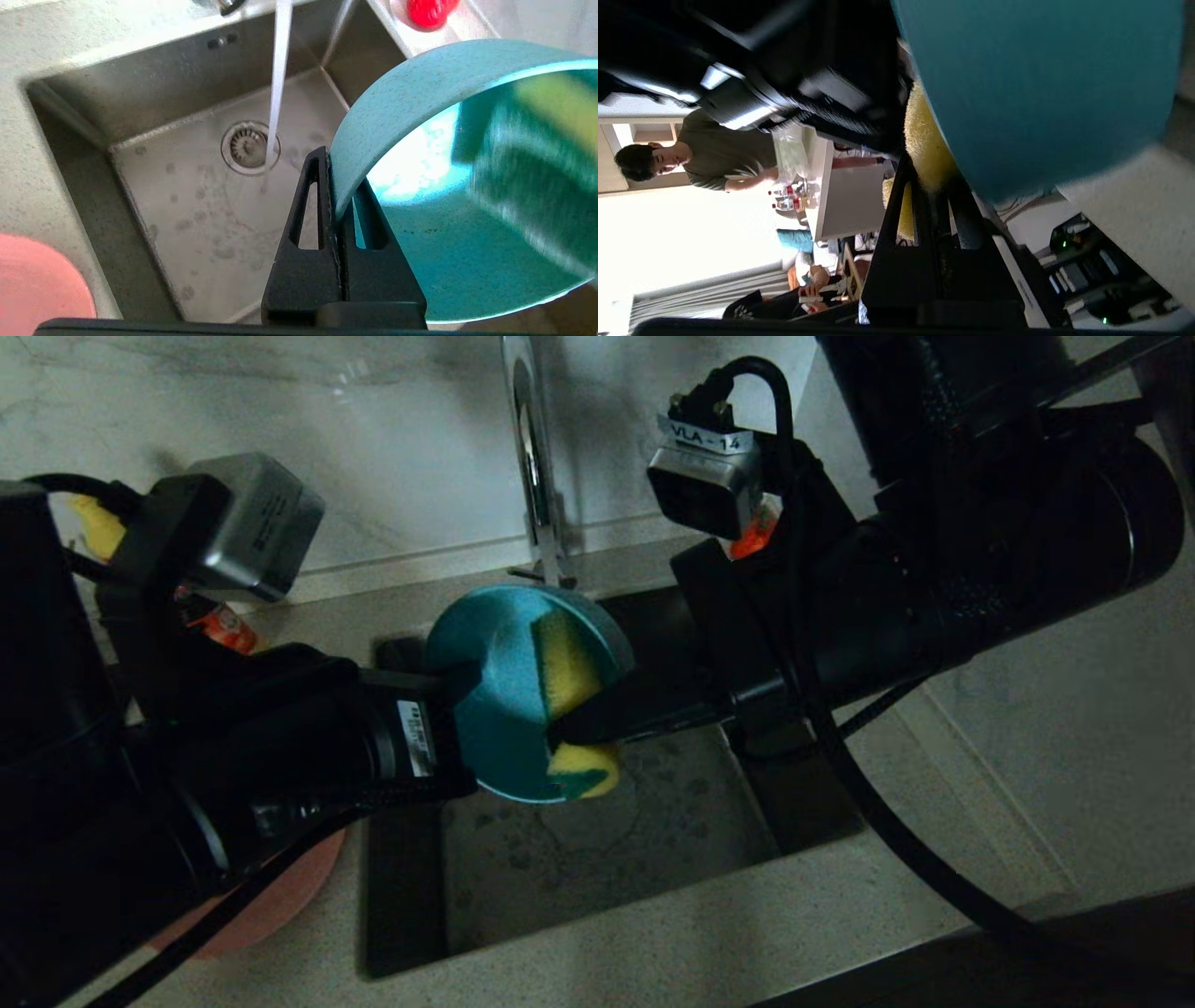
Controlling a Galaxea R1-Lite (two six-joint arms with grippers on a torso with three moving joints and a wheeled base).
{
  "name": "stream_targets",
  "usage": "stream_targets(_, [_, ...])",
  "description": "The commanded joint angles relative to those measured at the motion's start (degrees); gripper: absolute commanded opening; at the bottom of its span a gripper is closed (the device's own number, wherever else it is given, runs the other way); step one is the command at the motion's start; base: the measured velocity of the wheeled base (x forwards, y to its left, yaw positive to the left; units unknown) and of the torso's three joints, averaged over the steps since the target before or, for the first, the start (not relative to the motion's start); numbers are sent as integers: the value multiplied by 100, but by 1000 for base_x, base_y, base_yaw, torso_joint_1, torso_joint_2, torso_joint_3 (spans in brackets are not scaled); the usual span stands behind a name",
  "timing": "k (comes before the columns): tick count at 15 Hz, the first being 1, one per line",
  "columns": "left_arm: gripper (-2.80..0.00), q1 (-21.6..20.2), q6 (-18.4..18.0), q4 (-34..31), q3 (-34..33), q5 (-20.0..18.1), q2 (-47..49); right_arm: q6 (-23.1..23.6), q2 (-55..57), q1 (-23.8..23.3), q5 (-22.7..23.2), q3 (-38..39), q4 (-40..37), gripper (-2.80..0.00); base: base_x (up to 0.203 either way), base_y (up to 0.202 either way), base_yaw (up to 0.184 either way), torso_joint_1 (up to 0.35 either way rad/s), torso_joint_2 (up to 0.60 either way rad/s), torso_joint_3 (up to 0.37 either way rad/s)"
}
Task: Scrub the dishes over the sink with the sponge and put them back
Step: Wipe the bowl
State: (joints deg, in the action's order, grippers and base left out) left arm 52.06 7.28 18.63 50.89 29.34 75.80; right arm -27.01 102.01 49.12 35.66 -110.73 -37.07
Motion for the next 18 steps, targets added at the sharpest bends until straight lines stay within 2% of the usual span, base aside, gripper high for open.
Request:
stream_targets(1, [-280, 124, -50, 17, -136, 19, -11, -8, -23, 1, 20, -2, 85, -280, 0, 0, 0, 0, 0, 0])
stream_targets(6, [-280, 217, -91, 36, -369, -43, -65, 12, -14, -104, 11, -19, 253, -280, 0, 0, 0, 0, 0, 0])
stream_targets(18, [-280, 208, -86, -17, 5, -51, -148, 3, 117, -89, 20, 36, -283, -280, 0, 0, 0, 0, 0, 0])
